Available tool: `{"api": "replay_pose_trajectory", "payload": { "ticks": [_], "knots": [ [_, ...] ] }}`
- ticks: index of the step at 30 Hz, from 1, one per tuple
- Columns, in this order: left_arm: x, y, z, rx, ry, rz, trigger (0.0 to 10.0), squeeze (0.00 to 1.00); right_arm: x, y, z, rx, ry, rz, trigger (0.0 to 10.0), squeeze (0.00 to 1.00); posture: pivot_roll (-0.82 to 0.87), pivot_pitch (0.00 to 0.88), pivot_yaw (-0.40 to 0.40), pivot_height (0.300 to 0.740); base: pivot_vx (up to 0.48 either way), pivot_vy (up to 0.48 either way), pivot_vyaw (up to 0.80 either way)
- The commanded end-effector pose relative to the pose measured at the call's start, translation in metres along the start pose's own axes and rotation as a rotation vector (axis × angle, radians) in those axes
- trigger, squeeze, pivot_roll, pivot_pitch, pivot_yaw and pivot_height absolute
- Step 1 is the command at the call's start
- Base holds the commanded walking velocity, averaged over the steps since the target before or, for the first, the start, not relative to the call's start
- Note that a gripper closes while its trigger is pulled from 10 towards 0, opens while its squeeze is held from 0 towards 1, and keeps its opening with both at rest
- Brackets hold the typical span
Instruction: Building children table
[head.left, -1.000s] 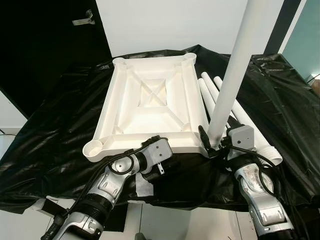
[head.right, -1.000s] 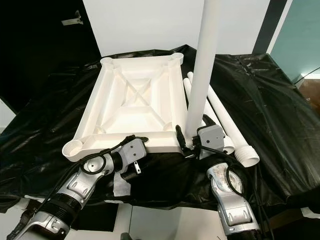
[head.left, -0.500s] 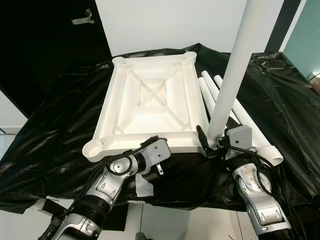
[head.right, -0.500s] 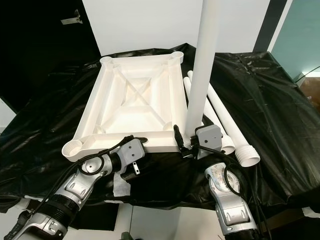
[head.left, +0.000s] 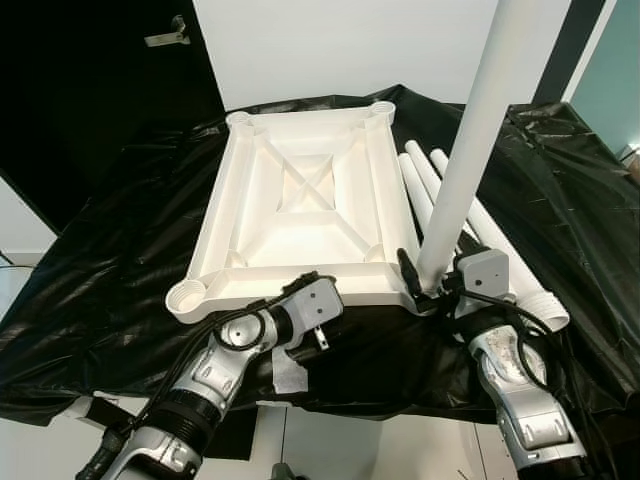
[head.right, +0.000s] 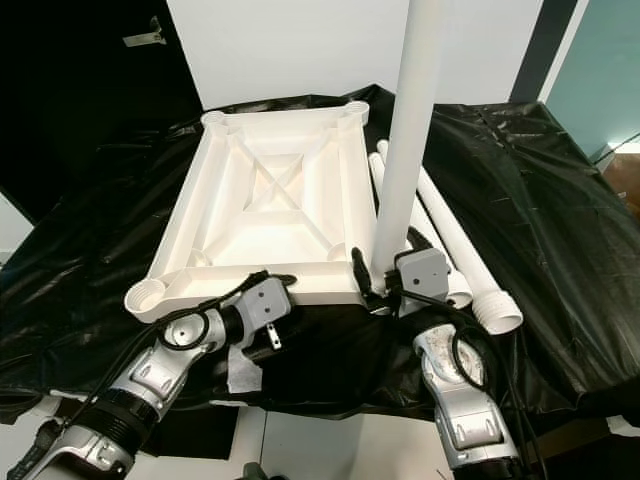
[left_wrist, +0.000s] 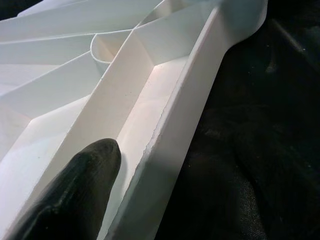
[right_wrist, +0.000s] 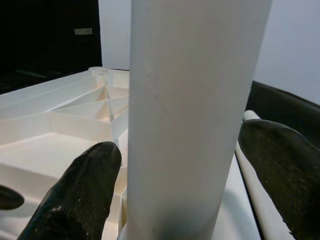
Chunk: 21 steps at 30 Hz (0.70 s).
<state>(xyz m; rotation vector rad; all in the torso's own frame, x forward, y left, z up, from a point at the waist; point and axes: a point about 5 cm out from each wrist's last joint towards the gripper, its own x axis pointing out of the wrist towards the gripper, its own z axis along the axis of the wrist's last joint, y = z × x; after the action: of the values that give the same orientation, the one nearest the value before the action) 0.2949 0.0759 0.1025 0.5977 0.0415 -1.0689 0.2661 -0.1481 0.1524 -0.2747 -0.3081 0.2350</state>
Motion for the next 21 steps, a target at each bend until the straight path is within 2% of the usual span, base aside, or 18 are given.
{"api": "replay_pose_trajectory", "payload": {
  "ticks": [1,8,9,11,12,13,15,16,17,21],
  "knots": [
    [-0.0003,-0.0144,-0.0096,-0.017,0.052,-0.137,10.0,0.00,0.0009,-0.0017,-0.0039,0.002,0.016,-0.010,10.0,0.00,-0.06,0.046,0.074,0.740,0.000,0.000,0.00],
    [0.0015,-0.0189,-0.0086,-0.020,0.056,-0.171,10.0,0.00,0.0024,-0.0014,-0.0037,0.001,0.013,-0.014,10.0,0.00,-0.06,0.042,0.078,0.740,0.000,0.000,0.00],
    [0.0020,-0.0202,-0.0083,-0.022,0.056,-0.188,5.1,0.00,0.0028,-0.0013,-0.0032,0.000,0.010,-0.015,10.0,0.00,-0.07,0.041,0.079,0.740,0.000,0.000,0.00],
    [0.0021,-0.0206,-0.0081,-0.022,0.056,-0.194,5.1,0.00,0.0029,-0.0013,-0.0030,0.000,0.009,-0.016,10.0,0.00,-0.07,0.041,0.079,0.740,0.000,0.000,0.00],
    [0.0024,-0.0205,-0.0078,-0.019,0.055,-0.198,1.3,0.00,0.0031,-0.0016,-0.0029,0.000,0.009,-0.017,10.0,0.00,-0.07,0.040,0.079,0.740,0.000,0.000,0.00],
    [0.0026,-0.0204,-0.0076,-0.017,0.054,-0.201,0.0,0.00,0.0033,-0.0019,-0.0029,-0.001,0.009,-0.018,10.0,0.00,-0.07,0.040,0.079,0.740,0.000,0.000,0.00],
    [0.0028,-0.0201,-0.0071,-0.012,0.053,-0.203,0.0,0.00,0.0032,-0.0024,-0.0029,-0.002,0.009,-0.020,10.0,0.00,-0.07,0.040,0.079,0.740,0.000,0.000,0.00],
    [0.0032,-0.0193,-0.0068,-0.008,0.054,-0.199,1.5,0.00,0.0034,-0.0027,-0.0031,-0.003,0.009,-0.021,10.0,0.00,-0.07,0.037,0.079,0.740,0.000,0.000,0.00],
    [0.0037,-0.0182,-0.0066,-0.004,0.055,-0.189,10.0,0.00,0.0036,-0.0029,-0.0031,-0.003,0.008,-0.021,10.0,0.00,-0.07,0.037,0.079,0.740,0.000,0.000,0.00],
    [0.0046,-0.0167,-0.0065,-0.001,0.059,-0.177,10.0,0.00,0.0040,-0.0032,-0.0034,-0.003,0.008,-0.023,10.0,0.00,-0.07,0.036,0.080,0.740,0.000,0.000,0.00]
  ]
}}
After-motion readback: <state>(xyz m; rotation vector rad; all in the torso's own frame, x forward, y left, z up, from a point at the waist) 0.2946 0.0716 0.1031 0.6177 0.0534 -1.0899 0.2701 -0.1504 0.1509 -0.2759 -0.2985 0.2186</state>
